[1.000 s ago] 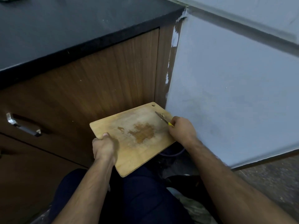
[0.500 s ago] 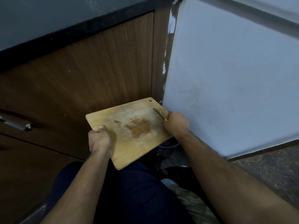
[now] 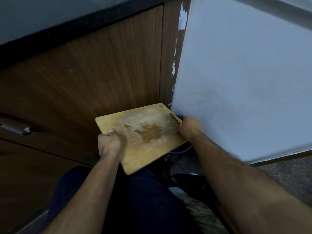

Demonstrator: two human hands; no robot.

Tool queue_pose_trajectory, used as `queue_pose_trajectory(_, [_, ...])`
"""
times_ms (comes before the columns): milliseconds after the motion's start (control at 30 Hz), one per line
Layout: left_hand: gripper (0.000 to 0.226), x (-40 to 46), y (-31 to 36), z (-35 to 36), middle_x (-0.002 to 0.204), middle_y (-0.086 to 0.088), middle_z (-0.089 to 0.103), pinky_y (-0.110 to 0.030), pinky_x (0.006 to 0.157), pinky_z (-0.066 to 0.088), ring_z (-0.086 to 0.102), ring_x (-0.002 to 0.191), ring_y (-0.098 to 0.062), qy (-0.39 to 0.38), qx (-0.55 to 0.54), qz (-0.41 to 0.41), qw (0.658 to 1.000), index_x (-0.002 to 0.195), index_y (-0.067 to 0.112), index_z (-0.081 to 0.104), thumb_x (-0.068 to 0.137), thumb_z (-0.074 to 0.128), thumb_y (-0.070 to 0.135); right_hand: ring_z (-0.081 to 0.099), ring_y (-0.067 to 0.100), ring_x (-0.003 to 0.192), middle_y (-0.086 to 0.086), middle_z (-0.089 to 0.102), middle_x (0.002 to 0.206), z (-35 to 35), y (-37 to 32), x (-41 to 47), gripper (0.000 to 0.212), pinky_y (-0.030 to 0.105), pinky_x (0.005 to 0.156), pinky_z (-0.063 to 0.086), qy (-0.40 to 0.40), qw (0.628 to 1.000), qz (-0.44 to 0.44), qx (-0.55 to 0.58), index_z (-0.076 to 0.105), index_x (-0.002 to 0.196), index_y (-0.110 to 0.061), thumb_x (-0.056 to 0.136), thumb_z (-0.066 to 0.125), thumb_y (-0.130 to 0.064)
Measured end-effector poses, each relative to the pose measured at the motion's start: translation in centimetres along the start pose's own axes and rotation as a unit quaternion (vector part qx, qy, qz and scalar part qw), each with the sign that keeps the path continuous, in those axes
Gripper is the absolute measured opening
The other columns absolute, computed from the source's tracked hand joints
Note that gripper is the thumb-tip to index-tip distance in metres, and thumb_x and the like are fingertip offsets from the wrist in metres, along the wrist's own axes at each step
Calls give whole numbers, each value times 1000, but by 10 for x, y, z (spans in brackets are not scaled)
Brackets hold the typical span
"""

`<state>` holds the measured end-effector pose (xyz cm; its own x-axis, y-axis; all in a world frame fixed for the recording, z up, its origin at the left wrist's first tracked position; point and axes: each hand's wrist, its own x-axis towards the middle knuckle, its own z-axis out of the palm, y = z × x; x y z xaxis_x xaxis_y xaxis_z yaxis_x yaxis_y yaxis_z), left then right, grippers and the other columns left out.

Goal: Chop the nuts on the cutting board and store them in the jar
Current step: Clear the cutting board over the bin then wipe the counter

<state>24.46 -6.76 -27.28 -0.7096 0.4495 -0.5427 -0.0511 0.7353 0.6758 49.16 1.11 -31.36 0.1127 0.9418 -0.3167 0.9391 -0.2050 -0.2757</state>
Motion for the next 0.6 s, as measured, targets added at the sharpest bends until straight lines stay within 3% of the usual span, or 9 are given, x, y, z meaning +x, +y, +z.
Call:
queue_pose_trajectory(200, [43, -3, 3, 10, 116, -11, 57, -42, 88, 46, 58, 110, -34, 5, 9, -7, 1000, 133, 9, 45, 102, 45, 39, 62, 31, 100, 13, 66, 110, -2, 13, 4, 20, 38, 80, 53, 0, 1000, 20, 3, 64, 105, -8, 95, 47, -11])
queue_pose_trajectory(467, [45, -2, 7, 12, 123, -14, 57, -42, 88, 45, 57, 111, -35, 16, 28, -7, 999, 135, 9, 44, 102, 43, 39, 60, 23, 84, 3, 61, 89, -4, 9, 2, 13, 33, 71, 53, -65, 997, -42, -15, 67, 98, -16, 88, 58, -19])
queue_pose_trajectory(600, [45, -4, 10, 12, 124, -14, 57, -40, 82, 42, 56, 111, -34, 22, 29, -9, 999, 136, 9, 43, 102, 44, 39, 60, 22, 81, 2, 62, 87, 1, 15, 1, 12, 35, 72, 56, -69, 997, -30, -18, 66, 95, -15, 86, 58, -15])
